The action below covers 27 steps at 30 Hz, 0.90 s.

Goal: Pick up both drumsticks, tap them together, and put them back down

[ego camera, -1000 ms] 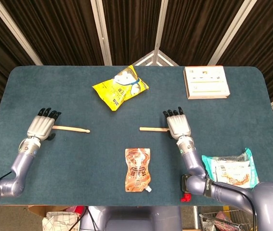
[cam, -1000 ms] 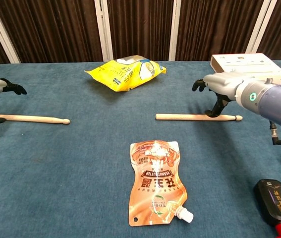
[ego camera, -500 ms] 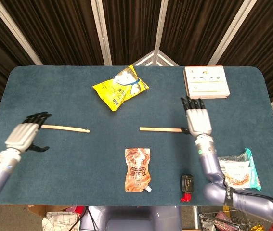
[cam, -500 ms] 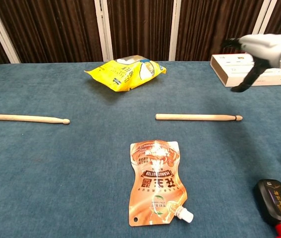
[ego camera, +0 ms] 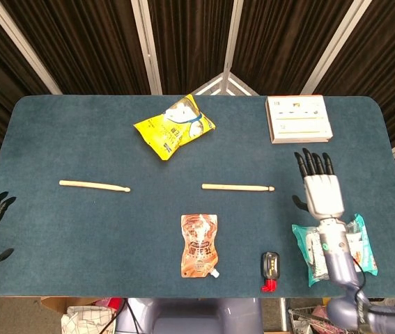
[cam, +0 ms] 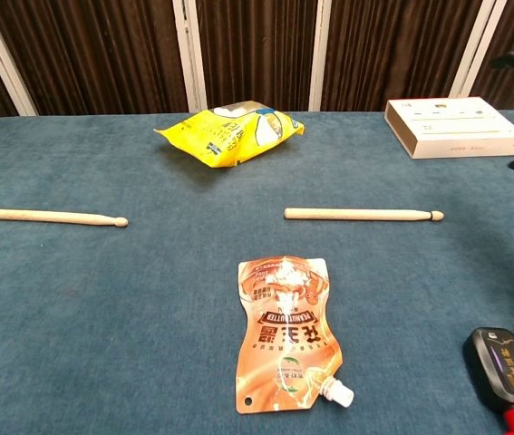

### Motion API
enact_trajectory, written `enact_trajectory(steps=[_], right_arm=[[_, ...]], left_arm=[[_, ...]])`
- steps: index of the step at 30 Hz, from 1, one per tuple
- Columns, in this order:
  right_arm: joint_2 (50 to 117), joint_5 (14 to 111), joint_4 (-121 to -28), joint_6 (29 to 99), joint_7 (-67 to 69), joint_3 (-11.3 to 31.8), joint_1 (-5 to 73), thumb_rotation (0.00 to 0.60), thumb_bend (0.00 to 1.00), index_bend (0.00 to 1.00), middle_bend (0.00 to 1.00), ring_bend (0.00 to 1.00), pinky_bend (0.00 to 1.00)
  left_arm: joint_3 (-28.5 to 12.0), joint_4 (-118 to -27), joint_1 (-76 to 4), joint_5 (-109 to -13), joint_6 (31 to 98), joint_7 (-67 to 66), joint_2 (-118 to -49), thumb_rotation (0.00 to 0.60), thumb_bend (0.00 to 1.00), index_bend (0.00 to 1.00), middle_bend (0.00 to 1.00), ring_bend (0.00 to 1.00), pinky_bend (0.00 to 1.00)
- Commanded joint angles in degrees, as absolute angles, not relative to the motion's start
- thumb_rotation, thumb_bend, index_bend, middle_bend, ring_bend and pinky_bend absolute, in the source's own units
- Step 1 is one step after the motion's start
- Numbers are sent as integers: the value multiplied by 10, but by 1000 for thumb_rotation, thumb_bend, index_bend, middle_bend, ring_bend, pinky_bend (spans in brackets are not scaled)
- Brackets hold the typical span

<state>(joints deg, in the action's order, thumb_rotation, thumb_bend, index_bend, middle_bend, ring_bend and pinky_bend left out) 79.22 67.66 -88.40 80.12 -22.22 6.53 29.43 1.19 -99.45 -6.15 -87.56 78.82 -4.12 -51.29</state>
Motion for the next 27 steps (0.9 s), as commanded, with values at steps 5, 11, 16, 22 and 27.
enact_trajectory(steps=[5,11,16,22,27], right_arm=[[723,788,-923,885,-178,-9,214,600,232,0,17,78,0],[670,841,-992,927,-209,-63,156,600,233,7,17,77,0],[671,881,-1010,962,-209,-80,117,600,233,7,17,77,0],[683,917,-1002,979,-214,-87,90,600,233,7,17,77,0],[683,926,-1006,974,-231,-82,79,600,233,7,17,76,0]], left_arm=[[37,-953,-18,-903,850,-57,-535,600,251,31,0,0,0],[51,-958,11,-917,885,-75,-541,600,251,16,0,0,0],[50,-958,36,-926,930,-72,-554,600,251,12,0,0,0],[43,-942,60,-939,982,-70,-585,600,254,14,0,0,0],[36,-935,73,-948,1012,-90,-602,600,255,17,0,0,0]])
